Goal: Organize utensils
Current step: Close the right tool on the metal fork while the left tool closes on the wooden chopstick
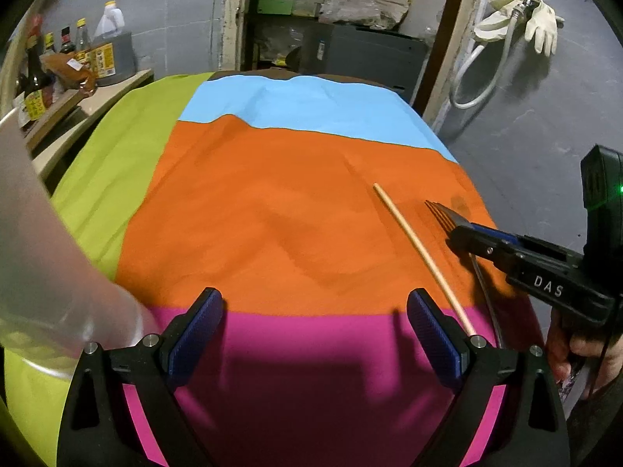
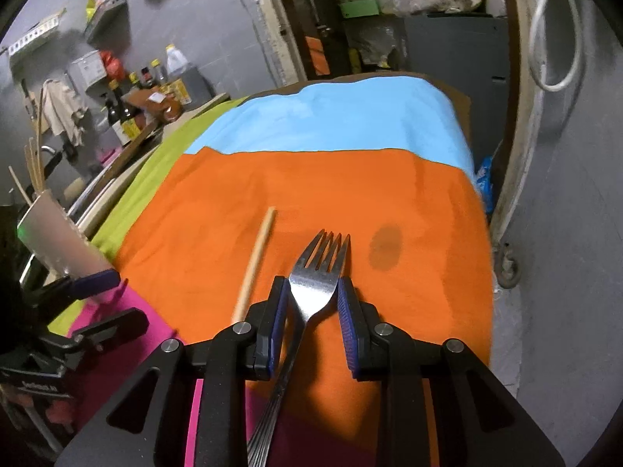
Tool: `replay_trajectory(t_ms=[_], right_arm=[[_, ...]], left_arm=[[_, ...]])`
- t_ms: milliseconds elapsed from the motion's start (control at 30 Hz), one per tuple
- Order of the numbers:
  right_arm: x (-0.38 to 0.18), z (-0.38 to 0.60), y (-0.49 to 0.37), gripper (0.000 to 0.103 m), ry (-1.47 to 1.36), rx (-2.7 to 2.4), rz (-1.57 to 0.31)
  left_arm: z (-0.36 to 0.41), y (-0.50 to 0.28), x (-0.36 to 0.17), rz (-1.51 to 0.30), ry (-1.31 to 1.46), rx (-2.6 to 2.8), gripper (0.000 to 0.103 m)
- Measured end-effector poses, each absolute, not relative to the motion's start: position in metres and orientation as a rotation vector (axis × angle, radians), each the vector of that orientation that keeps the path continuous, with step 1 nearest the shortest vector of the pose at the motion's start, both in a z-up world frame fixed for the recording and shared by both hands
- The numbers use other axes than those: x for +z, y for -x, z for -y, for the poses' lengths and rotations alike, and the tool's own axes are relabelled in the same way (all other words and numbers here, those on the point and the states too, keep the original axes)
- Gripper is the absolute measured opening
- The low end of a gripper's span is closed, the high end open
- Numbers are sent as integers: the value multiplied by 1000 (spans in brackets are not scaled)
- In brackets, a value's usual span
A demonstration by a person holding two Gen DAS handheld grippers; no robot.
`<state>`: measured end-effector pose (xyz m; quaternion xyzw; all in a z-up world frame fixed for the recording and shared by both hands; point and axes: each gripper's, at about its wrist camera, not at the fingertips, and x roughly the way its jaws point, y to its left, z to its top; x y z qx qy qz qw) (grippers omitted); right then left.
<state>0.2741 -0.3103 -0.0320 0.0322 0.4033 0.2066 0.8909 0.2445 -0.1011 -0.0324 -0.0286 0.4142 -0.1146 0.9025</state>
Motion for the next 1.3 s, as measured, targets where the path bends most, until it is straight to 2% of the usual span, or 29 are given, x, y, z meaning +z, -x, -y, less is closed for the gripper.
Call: replay_trajectory(t_ms=[167,567,867,1000,1133,1200,1300], right_arm=[[-31,317,-269,23,-12,395,-819],[-36,331,-268,23,-44,413,-803],[-38,326,-269,23,-26,411,-823],[-39,323,-269,23,-9,393,-838],[-39,320,-269,23,-11,388,-860],[-39,321,-270,15,-37,396,-870],[-40,322,-271,9,-77,411,-877]], left_arm=[[111,-257,-29,-869,83,-298,91],[145,-303,-33,-980,117,-435,38],[158,-330,-34,-1087,97,-419,22],[158,-337,-34,-1125,98,-420,8],[155,-339,-34,-1148,111,-441,8],[152,-336,-34,-1154,105,-454,7],[149,-328,-34,-1159,81,-477,7]])
